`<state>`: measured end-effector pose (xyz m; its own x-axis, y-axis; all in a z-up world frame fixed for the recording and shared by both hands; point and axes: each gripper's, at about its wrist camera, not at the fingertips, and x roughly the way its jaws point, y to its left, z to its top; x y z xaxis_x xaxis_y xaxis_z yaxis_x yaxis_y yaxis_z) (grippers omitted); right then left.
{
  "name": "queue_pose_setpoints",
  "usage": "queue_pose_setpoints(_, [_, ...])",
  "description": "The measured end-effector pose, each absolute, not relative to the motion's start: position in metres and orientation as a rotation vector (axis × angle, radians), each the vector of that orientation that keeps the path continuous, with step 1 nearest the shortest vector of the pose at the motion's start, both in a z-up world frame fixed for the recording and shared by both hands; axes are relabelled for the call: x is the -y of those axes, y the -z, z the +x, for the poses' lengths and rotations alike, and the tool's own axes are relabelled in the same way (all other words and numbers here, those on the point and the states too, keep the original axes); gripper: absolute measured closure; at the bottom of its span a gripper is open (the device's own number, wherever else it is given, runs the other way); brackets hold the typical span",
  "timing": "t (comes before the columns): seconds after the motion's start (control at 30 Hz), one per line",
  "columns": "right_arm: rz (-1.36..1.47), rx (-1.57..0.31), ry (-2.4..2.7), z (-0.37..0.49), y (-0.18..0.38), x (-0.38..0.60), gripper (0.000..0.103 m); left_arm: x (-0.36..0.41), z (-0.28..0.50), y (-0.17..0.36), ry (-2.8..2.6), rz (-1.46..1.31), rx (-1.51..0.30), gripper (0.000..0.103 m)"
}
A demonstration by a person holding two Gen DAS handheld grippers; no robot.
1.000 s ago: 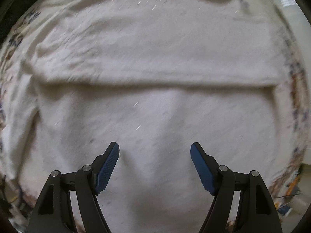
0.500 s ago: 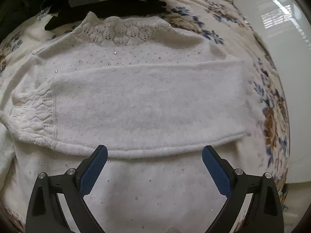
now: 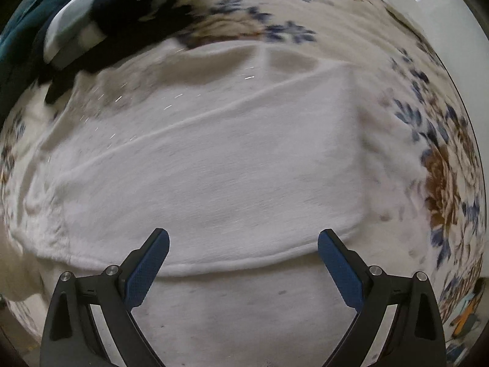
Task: Fold small clothes
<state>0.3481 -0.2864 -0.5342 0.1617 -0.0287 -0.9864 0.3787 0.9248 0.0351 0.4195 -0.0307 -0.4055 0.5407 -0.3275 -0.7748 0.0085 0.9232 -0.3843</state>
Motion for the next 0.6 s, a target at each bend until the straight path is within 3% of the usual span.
queue_pose_setpoints(0.3, [0.359, -1.414, 0.308, 0.343, 0.528, 0.366, 0.004, 0.171, 0.422, 0.444, 0.407, -0.262, -1.11, 0.092])
queue_pose_setpoints(0.37, [0.402, -1.422, 0.301, 0.341, 0.526, 0.382, 0.004, 0.178, 0.422, 0.445, 0.384, -0.218, -1.115, 0.076])
queue_pose_setpoints(0.5, [0.499, -1.408, 0.296, 0.335, 0.515, 0.412, 0.004, 0.157, 0.415, 0.437, 0.355, -0.199, -1.056, 0.029])
queue_pose_setpoints(0.6, [0.603, -1.377, 0.266, 0.335, 0.504, 0.424, 0.004, 0.127, 0.417, 0.446, 0.31, -0.123, -1.037, 0.024])
